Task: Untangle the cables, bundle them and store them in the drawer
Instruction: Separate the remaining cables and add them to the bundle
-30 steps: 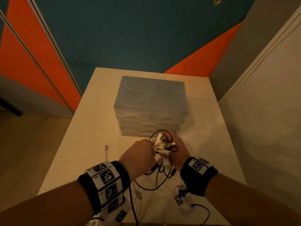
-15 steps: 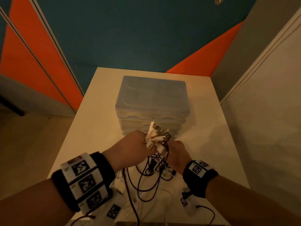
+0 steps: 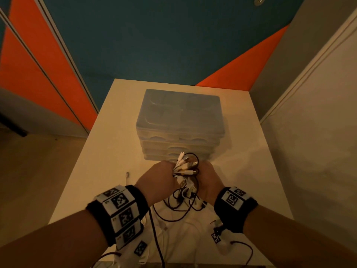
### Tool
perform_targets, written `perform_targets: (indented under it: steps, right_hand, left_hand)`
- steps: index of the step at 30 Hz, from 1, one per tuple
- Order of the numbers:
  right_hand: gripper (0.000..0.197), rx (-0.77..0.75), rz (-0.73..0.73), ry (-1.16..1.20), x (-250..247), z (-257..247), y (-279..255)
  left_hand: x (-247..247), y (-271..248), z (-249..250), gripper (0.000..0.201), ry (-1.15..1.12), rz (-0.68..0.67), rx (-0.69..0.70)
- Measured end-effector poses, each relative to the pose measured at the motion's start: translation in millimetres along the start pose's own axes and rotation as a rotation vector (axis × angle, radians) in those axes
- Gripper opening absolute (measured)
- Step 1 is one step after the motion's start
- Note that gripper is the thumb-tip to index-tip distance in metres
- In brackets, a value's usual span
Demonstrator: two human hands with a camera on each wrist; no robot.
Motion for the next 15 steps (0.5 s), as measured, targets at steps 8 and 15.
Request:
perform_targets:
  steps: [8,15]
  right_hand:
    - [0.015,-0.577,-0.157,-1.351,-19,-7,-5]
    - [0.054,-0.336,-0.205,-1.483,-50,22,12]
  left_hand:
    - [-20,-6,-6,0.032,-0.177,0.048,0.112]
    - [-68,-30,7,0.031,-0.238,0.107,0.205]
Point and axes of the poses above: each hand's wrist, its own y-axis towards the middle knuckle, its own x-axis out of the palm, z = x × y, the point moved 6 cm from there along y, towards the middle knuckle, and after that the axes turned 9 degrees about y, right-handed, at the moved point
